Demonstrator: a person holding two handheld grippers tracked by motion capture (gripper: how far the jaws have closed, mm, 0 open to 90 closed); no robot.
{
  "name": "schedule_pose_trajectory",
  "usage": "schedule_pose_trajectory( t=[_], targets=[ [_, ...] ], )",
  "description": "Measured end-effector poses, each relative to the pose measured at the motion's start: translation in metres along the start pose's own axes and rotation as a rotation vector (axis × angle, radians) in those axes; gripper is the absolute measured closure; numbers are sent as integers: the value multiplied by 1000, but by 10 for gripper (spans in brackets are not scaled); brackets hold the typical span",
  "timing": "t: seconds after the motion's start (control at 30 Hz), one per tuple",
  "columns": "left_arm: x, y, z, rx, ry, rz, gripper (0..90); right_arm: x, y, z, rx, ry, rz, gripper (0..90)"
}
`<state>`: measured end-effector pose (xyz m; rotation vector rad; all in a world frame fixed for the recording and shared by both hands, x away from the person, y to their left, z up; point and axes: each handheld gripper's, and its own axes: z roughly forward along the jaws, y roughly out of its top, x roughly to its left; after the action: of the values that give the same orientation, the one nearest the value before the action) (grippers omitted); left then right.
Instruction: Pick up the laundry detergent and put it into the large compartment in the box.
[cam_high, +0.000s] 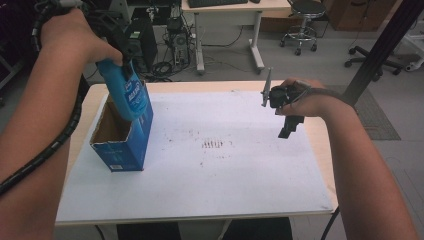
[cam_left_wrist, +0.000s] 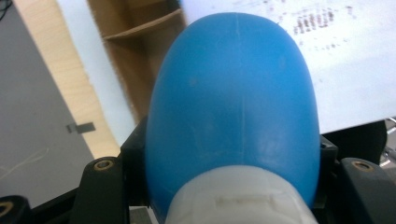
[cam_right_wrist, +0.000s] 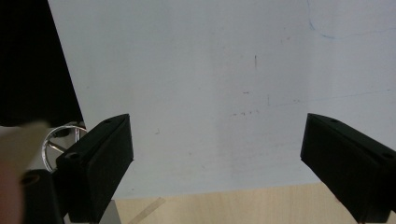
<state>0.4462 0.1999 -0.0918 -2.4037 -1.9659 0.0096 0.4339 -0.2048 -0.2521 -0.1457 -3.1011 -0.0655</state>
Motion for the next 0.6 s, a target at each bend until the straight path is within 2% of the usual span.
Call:
schedule_pose_trajectory(
  t=[0.13, 0.37, 0.6],
  targets=[
    [6, -1, -1, 7, 27, -37, 384, 1, 0, -3, -6, -4, -4, 93],
    [21, -6, -8, -1, 22, -101, 383, 0, -2, -2, -8, -3, -2, 93],
    [29, -8, -14, -16, 21, -132, 384, 2, 1, -1, -8, -4, -12, 93]
  ],
)
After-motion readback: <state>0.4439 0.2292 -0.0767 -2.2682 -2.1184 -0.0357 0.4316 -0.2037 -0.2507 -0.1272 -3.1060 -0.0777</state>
